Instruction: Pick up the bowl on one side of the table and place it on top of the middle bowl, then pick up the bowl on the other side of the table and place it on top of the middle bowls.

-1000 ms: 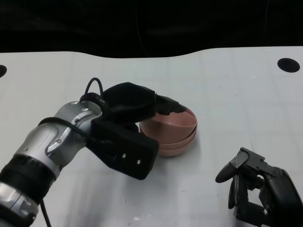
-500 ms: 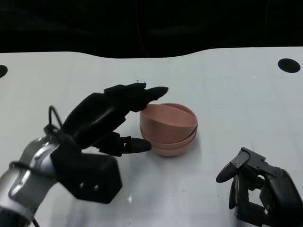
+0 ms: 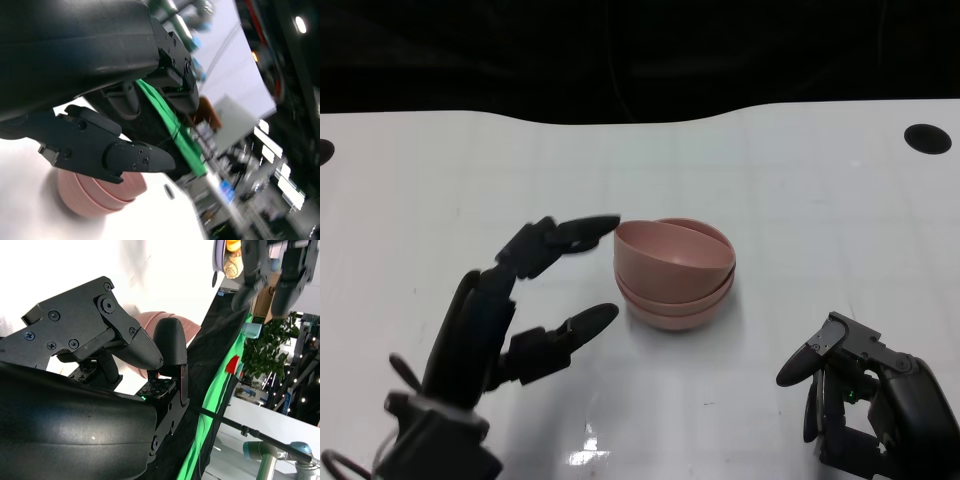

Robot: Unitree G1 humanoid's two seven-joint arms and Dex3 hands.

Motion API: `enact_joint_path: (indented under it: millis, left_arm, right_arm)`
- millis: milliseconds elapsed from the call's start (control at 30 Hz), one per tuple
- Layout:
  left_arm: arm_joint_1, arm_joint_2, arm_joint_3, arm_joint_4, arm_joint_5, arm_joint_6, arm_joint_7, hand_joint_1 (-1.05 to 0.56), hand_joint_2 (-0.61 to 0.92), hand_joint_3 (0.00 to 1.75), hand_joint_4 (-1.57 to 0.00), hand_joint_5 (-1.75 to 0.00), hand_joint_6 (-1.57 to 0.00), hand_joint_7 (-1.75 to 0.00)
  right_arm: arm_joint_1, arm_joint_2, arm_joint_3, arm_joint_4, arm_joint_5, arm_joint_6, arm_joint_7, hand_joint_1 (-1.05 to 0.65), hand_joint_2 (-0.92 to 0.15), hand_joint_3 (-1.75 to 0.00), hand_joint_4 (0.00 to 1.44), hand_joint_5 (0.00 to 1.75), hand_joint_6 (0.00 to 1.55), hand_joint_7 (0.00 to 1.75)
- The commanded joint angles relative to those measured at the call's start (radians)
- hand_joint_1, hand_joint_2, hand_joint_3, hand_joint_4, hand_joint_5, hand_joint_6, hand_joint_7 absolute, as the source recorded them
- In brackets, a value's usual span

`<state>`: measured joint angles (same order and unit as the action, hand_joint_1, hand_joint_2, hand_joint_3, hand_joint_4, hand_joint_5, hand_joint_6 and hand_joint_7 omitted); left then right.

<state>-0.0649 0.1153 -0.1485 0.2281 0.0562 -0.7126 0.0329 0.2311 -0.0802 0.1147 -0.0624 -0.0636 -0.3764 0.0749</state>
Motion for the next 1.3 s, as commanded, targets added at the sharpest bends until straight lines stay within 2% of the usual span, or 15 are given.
enact_joint_path:
  millis: [33, 100, 133, 167, 200, 233, 333, 400, 467, 667, 867, 1300]
  left_arm:
    - [0.092, -0.033, 0.001, -0.132, -0.138, 0.120, -0.054, -0.22, 0.85, 0.45, -0.36, -1.60, -0.41, -1.33]
    - [0.134, -0.050, 0.011, -0.183, -0.156, 0.156, -0.059, -0.21, 0.80, 0.57, -0.45, -1.61, -0.48, -1.34]
    - [0.146, -0.056, 0.018, -0.196, -0.155, 0.165, -0.060, -0.20, 0.71, 0.77, -0.55, -1.59, -0.55, -1.33]
    - [0.154, -0.061, 0.023, -0.206, -0.154, 0.172, -0.061, -0.20, 0.67, 0.86, -0.58, -1.59, -0.58, -1.33]
    - [0.167, -0.063, 0.025, -0.219, -0.180, 0.191, -0.077, -0.20, 0.65, 0.91, -0.60, -1.59, -0.59, -1.33]
    - [0.178, -0.065, 0.027, -0.231, -0.205, 0.210, -0.094, -0.20, 0.63, 0.97, -0.70, -1.59, -0.67, -1.32]
    - [0.222, -0.063, 0.032, -0.273, -0.272, 0.287, -0.134, -0.19, 0.59, 1.04, -0.85, -1.62, -0.80, -1.28]
    - [0.236, -0.069, 0.040, -0.281, -0.295, 0.322, -0.153, -0.19, 0.57, 1.05, -0.88, -1.64, -0.83, -1.27]
    - [0.235, -0.078, 0.049, -0.266, -0.317, 0.335, -0.178, -0.18, 0.52, 1.13, -0.85, -1.72, -0.82, -1.32]
    - [0.202, -0.077, 0.077, -0.178, -0.367, 0.318, -0.301, -0.22, 0.48, 1.17, -0.86, -1.70, -0.80, -1.43]
    - [0.176, -0.082, 0.106, -0.124, -0.417, 0.336, -0.397, -0.25, 0.47, 1.13, -0.87, -1.65, -0.80, -1.40]
    - [0.164, -0.114, 0.138, -0.116, -0.426, 0.379, -0.416, -0.24, 0.47, 1.14, -0.89, -1.62, -0.81, -1.40]
  right_arm:
    - [0.002, -0.002, -0.010, -0.010, 0.003, 0.002, 0.000, -0.10, -0.45, -1.34, 0.84, 1.75, 0.78, 1.45]
    - [0.003, -0.002, -0.010, -0.010, 0.003, 0.002, 0.000, -0.10, -0.45, -1.34, 0.85, 1.75, 0.78, 1.45]
    - [0.003, -0.002, -0.011, -0.011, 0.003, 0.002, 0.000, -0.10, -0.45, -1.35, 0.85, 1.75, 0.78, 1.45]
    - [0.004, -0.001, -0.011, -0.011, 0.003, 0.002, 0.000, -0.10, -0.45, -1.35, 0.85, 1.75, 0.78, 1.45]
    - [0.003, -0.003, -0.012, -0.010, 0.004, 0.001, 0.001, -0.10, -0.45, -1.35, 0.85, 1.75, 0.78, 1.45]
    - [0.003, -0.003, -0.013, -0.009, 0.005, 0.001, 0.002, -0.10, -0.44, -1.35, 0.85, 1.75, 0.78, 1.45]
    - [0.003, -0.004, -0.013, -0.004, 0.011, -0.007, 0.006, -0.10, -0.44, -1.36, 0.85, 1.75, 0.78, 1.45]
    - [0.003, -0.005, -0.014, 0.000, 0.012, -0.013, 0.007, -0.10, -0.44, -1.36, 0.85, 1.75, 0.79, 1.45]
    - [0.003, -0.007, -0.016, 0.002, 0.009, -0.014, 0.008, -0.10, -0.44, -1.35, 0.85, 1.75, 0.79, 1.45]
    - [0.006, -0.012, -0.021, 0.012, 0.009, -0.019, 0.013, -0.10, -0.44, -1.35, 0.85, 1.75, 0.79, 1.44]
    - [0.016, -0.010, -0.026, 0.001, 0.035, 0.007, 0.036, -0.11, -0.44, -1.36, 0.86, 1.74, 0.82, 1.36]
    - [0.008, -0.008, -0.044, 0.018, 0.044, -0.006, 0.050, -0.09, -0.41, -1.36, 0.88, 1.63, 0.83, 1.30]
